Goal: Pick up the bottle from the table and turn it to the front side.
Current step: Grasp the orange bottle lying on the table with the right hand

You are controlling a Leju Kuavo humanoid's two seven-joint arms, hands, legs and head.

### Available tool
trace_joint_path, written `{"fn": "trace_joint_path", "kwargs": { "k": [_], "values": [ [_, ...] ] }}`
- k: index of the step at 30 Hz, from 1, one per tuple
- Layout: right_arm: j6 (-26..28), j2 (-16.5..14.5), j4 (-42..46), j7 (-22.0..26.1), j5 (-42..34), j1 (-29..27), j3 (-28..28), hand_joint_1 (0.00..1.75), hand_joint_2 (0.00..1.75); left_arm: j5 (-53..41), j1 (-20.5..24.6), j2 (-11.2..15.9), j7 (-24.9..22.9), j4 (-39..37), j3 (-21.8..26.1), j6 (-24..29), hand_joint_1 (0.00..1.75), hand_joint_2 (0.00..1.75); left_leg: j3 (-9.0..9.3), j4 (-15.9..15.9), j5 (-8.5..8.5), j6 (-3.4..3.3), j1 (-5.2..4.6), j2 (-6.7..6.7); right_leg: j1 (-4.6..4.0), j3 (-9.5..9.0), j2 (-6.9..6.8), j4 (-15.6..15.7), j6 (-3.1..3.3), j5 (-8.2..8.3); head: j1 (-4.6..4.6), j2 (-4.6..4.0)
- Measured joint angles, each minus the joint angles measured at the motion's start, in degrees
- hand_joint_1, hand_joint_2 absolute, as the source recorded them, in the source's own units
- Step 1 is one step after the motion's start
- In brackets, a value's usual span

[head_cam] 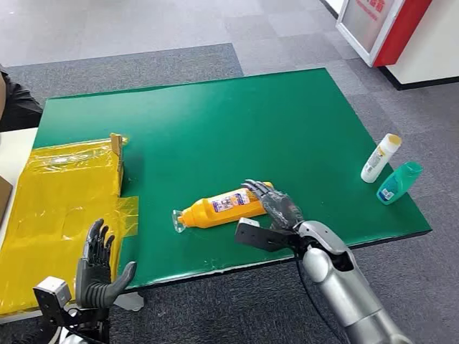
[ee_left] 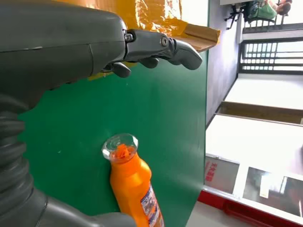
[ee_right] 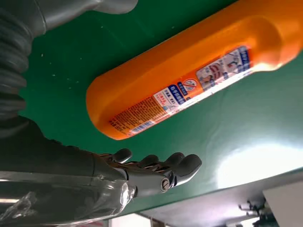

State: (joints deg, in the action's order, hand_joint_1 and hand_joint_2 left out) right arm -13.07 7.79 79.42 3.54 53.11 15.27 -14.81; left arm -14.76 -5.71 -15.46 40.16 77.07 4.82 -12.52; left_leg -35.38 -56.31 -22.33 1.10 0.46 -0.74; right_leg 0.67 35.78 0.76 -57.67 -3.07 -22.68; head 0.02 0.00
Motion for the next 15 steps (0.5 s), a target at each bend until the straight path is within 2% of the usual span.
{"fn": "trace_joint_path", "kwargs": {
  "k": [2,8,15],
  "values": [
    [-1.0,0.9,-2.4,-0.2,-0.5,2.1,-0.7,0.0,1.75,0.4,0.2,0.3,0.0,-0.1,-0.1,0.2,0.0,1.75,-0.01,0.0,0.03,0.01,0.0,-0.01,0.0,0.0,0.0,0.0,0.0,0.0,0.01,0.0],
    [-5.8,4.4,-15.3,-0.5,-2.3,13.6,-5.1,0.0,1.75,1.9,0.8,1.8,0.0,-1.0,-1.4,1.4,0.0,1.75,-0.02,0.0,0.07,0.02,0.0,-0.02,0.0,0.01,-0.01,0.0,0.01,0.02,0.0,0.0],
    [-11.3,5.7,-25.5,-0.7,-4.3,22.5,-9.6,0.0,1.75,2.9,1.1,2.9,0.0,-1.7,-3.0,1.8,0.0,1.75,-0.02,0.0,0.07,0.03,0.0,-0.01,0.0,0.04,-0.01,0.0,0.01,0.03,0.01,0.0]
  ]
}}
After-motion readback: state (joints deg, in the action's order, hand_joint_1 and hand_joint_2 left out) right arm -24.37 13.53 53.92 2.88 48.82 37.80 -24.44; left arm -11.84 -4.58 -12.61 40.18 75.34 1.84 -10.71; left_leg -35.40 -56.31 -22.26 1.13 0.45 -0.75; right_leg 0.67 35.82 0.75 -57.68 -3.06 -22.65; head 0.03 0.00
